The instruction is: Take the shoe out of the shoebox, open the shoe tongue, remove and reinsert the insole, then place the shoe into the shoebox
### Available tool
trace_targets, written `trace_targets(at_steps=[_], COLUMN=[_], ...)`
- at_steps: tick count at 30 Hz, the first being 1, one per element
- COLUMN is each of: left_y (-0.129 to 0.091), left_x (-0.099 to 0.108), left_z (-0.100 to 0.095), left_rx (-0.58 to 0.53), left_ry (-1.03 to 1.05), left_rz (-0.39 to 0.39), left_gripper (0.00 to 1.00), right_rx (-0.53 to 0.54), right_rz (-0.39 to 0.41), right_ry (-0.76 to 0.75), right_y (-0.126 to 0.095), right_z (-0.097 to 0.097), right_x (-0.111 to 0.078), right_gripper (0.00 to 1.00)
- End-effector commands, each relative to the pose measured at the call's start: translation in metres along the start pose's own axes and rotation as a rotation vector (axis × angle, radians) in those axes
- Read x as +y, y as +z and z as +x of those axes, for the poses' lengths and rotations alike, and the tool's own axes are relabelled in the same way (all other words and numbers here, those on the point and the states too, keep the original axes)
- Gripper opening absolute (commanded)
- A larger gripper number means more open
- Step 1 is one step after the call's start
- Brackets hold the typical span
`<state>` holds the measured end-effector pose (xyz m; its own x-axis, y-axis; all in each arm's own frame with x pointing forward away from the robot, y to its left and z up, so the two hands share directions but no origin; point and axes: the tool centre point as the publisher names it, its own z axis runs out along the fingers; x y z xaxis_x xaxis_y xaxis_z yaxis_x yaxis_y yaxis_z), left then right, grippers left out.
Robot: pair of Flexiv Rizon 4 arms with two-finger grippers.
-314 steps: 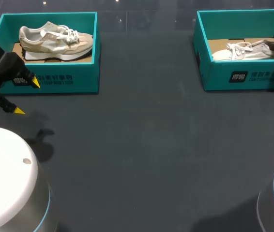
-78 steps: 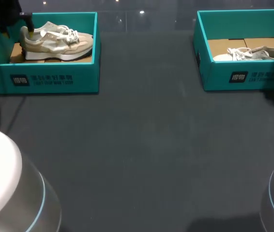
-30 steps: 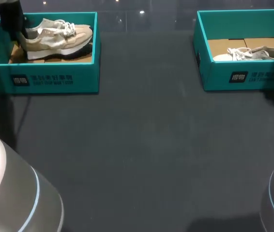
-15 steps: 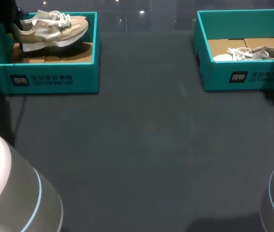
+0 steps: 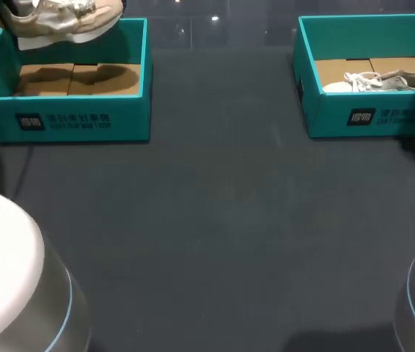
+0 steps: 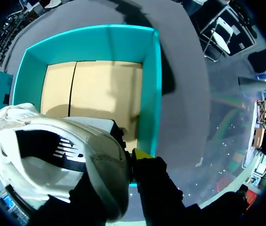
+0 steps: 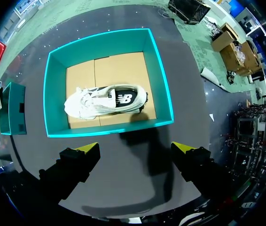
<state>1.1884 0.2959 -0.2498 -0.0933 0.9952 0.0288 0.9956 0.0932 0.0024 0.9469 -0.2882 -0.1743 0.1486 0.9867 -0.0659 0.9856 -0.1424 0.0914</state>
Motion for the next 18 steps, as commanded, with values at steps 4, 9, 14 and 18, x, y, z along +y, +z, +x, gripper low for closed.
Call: trace_targets(at_steps=[4, 9, 14, 18], left_y=[-0.063, -0.089, -0.106, -0.123], left_x=[-0.029, -0.044, -0.074, -0.106], left_z=[-0.003, -0.006, -0.013, -0.021], left_rx=[0.019, 0.037, 0.077, 0.094], left_ry=[0.014, 0.008, 0.016, 0.014], left_rz=[-0.063, -0.087, -0.096, -0.098], left_gripper=[0.00, 0.00, 0.00, 0.00], right_rx=[-0.001, -0.001, -0.001, -0.001], right_rz=[-0.001, -0.001, -0.001, -0.001], right_ry=[0.001, 0.001, 0.001, 0.001], right_y=[0.000, 0.000, 0.000, 0.000], right_z=[0.000, 0.000, 0.000, 0.000], right_x=[-0.001, -0.001, -0.001, -0.001], right_gripper=[1.00, 1.00, 1.00, 1.00])
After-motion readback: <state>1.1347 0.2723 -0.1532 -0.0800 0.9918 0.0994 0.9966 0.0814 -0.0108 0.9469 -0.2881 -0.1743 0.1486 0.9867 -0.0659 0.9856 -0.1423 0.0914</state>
